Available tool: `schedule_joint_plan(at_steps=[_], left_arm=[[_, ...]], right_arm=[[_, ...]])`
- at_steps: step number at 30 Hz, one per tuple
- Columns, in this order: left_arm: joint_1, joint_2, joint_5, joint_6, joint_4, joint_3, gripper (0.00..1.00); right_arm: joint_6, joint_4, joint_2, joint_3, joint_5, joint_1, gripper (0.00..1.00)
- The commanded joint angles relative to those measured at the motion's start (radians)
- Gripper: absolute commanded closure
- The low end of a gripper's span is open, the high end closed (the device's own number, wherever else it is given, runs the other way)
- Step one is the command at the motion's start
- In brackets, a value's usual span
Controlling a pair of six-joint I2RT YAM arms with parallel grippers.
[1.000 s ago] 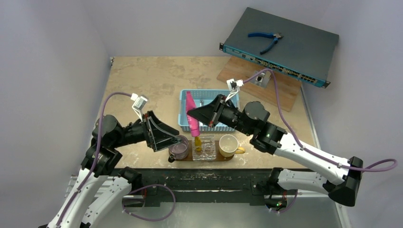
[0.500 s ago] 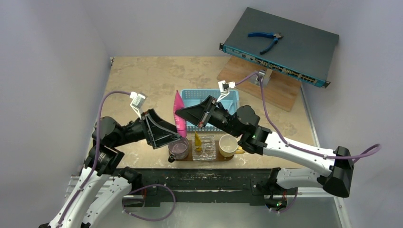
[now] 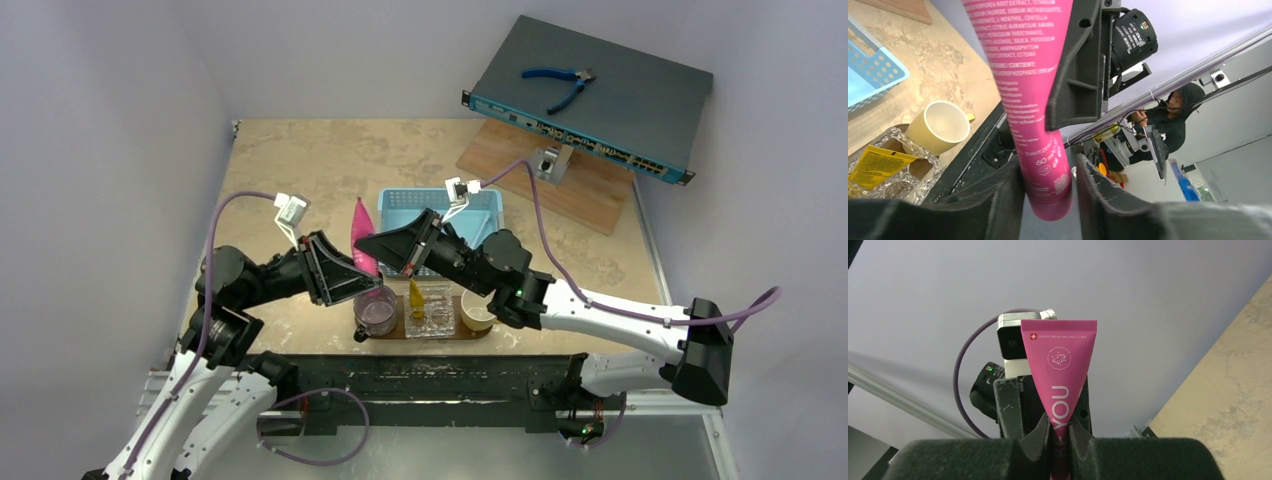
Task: Prepare toiletry sets of a toothbrush and toothpaste on the tray
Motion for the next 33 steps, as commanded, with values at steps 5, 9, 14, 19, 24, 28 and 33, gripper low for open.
schedule_joint_plan(at_steps=[5, 9, 14, 19, 24, 28, 33], left_arm=[[0.004, -0.001, 0.017, -0.011, 0.036, -0.002, 1.00], [0.004, -0.003, 0.017, 0.013, 0.007, 0.005, 1.00], [0.004, -0.001, 0.020, 0.073, -0.067, 0.019, 1.00], [0.004, 0.017, 0.026, 0.178, -0.186, 0.059, 1.00], [0.004, 0.052, 0.042, 0.325, -0.347, 0.121, 1.00], [0.004, 0.092, 0.018, 0.487, -0.523, 0.178, 1.00], [0.004, 0.131, -0.038, 0.635, -0.703, 0.236, 1.00]], right_arm=[[-0.026, 0.084, -0.026, 0.021, 0.071, 0.014, 1.00], [-0.043, 0.051, -0.038, 0.025, 0.070, 0.016, 1.00], [-0.103, -0.047, -0.073, 0.044, 0.060, 0.016, 0.73], [-0.182, -0.203, -0.123, 0.085, 0.082, 0.015, 0.54], [-0.233, -0.375, -0.168, 0.135, 0.116, 0.014, 0.48], [-0.269, -0.557, -0.174, 0.208, 0.154, 0.014, 0.46], [-0.304, -0.807, -0.145, 0.336, 0.202, 0.013, 0.43]])
